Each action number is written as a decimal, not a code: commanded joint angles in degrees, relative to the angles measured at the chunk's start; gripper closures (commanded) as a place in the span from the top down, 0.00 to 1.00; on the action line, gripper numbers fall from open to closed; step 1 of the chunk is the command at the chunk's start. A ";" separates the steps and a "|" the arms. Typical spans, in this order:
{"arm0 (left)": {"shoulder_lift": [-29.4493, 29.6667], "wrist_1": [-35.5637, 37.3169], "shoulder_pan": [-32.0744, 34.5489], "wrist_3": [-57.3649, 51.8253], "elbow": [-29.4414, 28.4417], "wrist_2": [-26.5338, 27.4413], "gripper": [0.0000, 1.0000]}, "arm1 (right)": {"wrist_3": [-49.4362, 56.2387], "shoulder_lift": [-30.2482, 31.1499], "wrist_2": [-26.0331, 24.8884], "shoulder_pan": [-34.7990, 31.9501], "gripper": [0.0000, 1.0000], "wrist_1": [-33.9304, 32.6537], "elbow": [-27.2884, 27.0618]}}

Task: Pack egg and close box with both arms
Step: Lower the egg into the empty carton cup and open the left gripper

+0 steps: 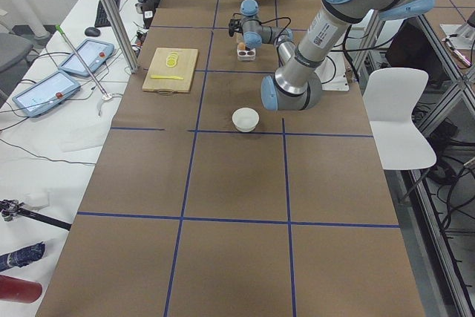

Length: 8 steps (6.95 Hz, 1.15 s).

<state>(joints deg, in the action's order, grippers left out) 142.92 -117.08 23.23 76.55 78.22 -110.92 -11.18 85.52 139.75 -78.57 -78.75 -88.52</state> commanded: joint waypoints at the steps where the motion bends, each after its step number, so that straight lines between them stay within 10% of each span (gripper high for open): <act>1: -0.18 0.01 -0.02 -0.17 -0.08 0.00 0.69 | -0.07 0.00 0.00 0.00 1.00 0.00 -0.08; 3: -0.27 0.01 -0.02 -0.26 -0.09 0.00 0.88 | -0.07 0.00 0.00 0.00 1.00 0.00 -0.08; 6: -0.36 0.88 0.24 -0.17 0.61 0.00 0.88 | -0.24 0.00 0.00 0.00 1.00 0.00 -0.43; 8: -7.08 10.05 3.65 -0.96 12.40 -0.18 0.82 | -7.58 -0.09 0.00 1.48 1.00 0.09 -3.13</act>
<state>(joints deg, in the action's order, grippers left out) 140.13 -112.94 25.02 76.11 82.90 -111.03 -14.29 85.46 139.79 -78.19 -78.70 -89.78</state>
